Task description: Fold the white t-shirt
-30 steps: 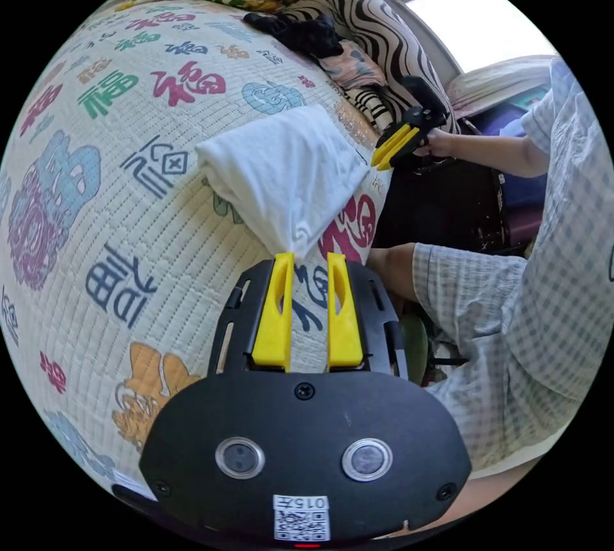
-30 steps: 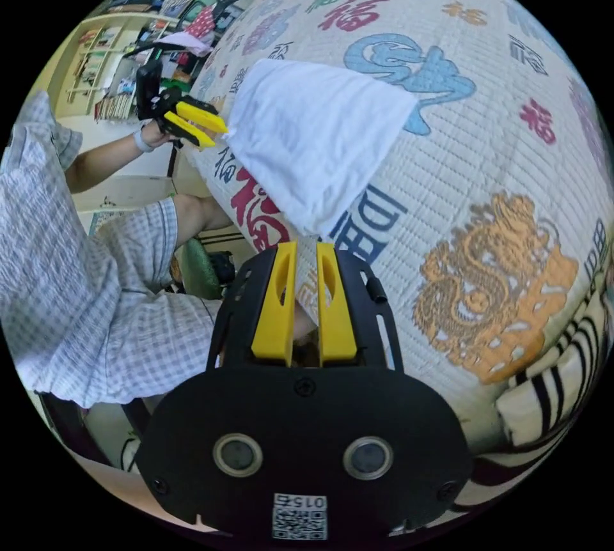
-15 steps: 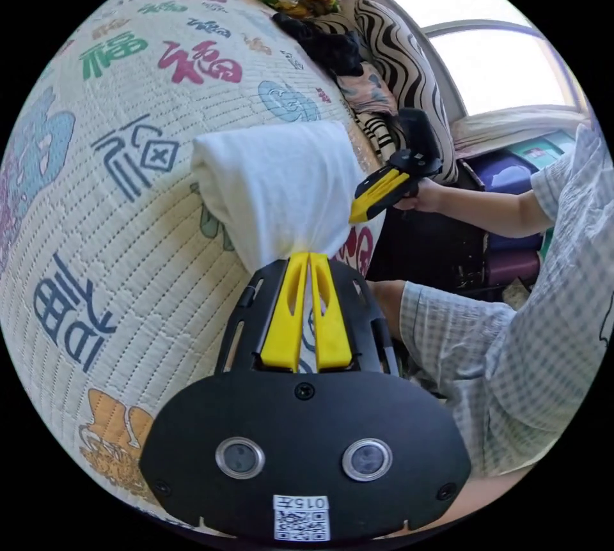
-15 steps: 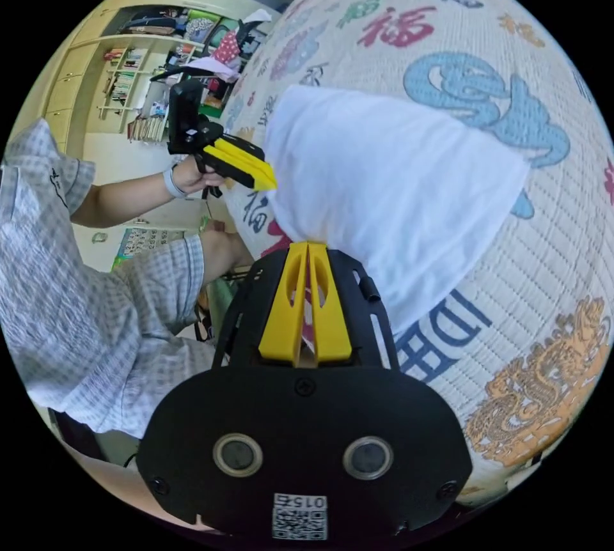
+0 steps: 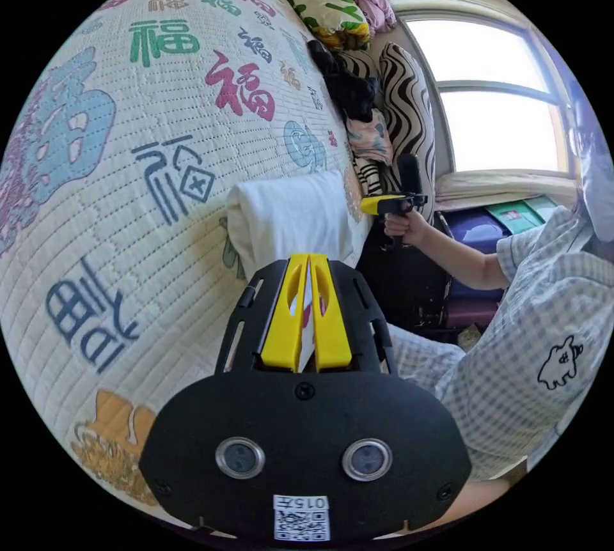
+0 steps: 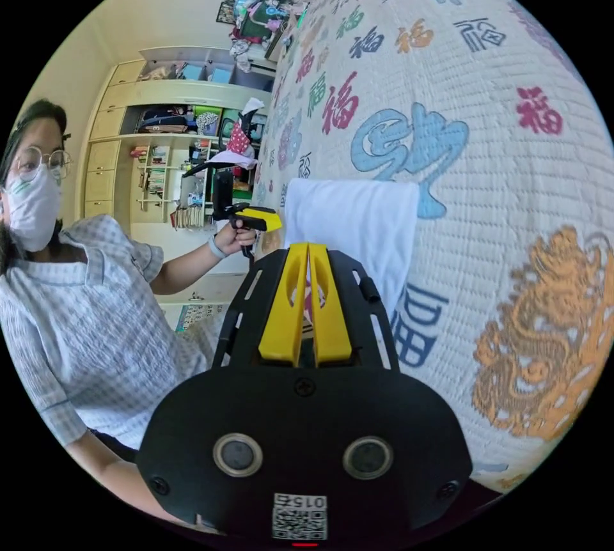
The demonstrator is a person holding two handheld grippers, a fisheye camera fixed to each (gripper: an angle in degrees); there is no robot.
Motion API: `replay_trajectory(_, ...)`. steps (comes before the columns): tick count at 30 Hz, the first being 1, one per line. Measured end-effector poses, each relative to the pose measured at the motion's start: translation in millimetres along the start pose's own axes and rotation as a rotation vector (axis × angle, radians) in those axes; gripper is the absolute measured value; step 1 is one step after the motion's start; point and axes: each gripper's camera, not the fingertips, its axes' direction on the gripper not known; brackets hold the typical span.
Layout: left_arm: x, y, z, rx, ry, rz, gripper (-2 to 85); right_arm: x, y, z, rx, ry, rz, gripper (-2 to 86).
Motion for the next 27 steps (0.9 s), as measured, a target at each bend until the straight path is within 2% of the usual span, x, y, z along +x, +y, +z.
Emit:
replay_trajectory(4, -29.7, 2.5, -22.0, 0.004, 0.083, -0.120, -0.7, 43.4, -13.3, 15.6, -0.032, 0.038, 0.090, -0.5)
replay_trajectory(7, -35.0, 21.7, -61.0, 0.024, 0.028, -0.151, 0.0, 65.4, 3.9, -5.8, 0.016, 0.114, 0.179, -0.1)
replay_trajectory(9, -37.6, 36.2, -86.9, 0.050, 0.037, -0.162, 1.6, 73.9, 19.2, -23.7, 0.069, 0.055, 0.200, 0.5)
replay_trajectory(11, -42.6, 51.6, -112.3, 0.039, 0.050, -0.193, 7.0, 82.0, 33.2, -37.3, 0.115, -0.037, 0.195, 2.2)
replay_trajectory(14, -42.3, 58.2, -128.7, 0.035, 0.099, -0.169, 10.5, 93.5, 42.3, -39.2, 0.092, 0.069, 0.187, 8.4)
replay_trajectory(16, -38.2, 54.3, -131.0, 0.015, 0.125, -0.129, 11.1, 112.1, 33.2, -24.5, 0.046, 0.009, 0.178, 11.9)
replay_trajectory(22, -17.1, 35.6, -121.2, -0.036, 0.248, -0.012, 11.2, 138.3, -13.3, 33.5, -0.038, -0.193, 0.042, 10.7)
replay_trajectory(27, -9.1, 39.7, -132.7, -0.030, 0.312, -0.020, 7.7, 141.9, -29.6, 61.2, -0.097, -0.241, 0.019, 6.0)
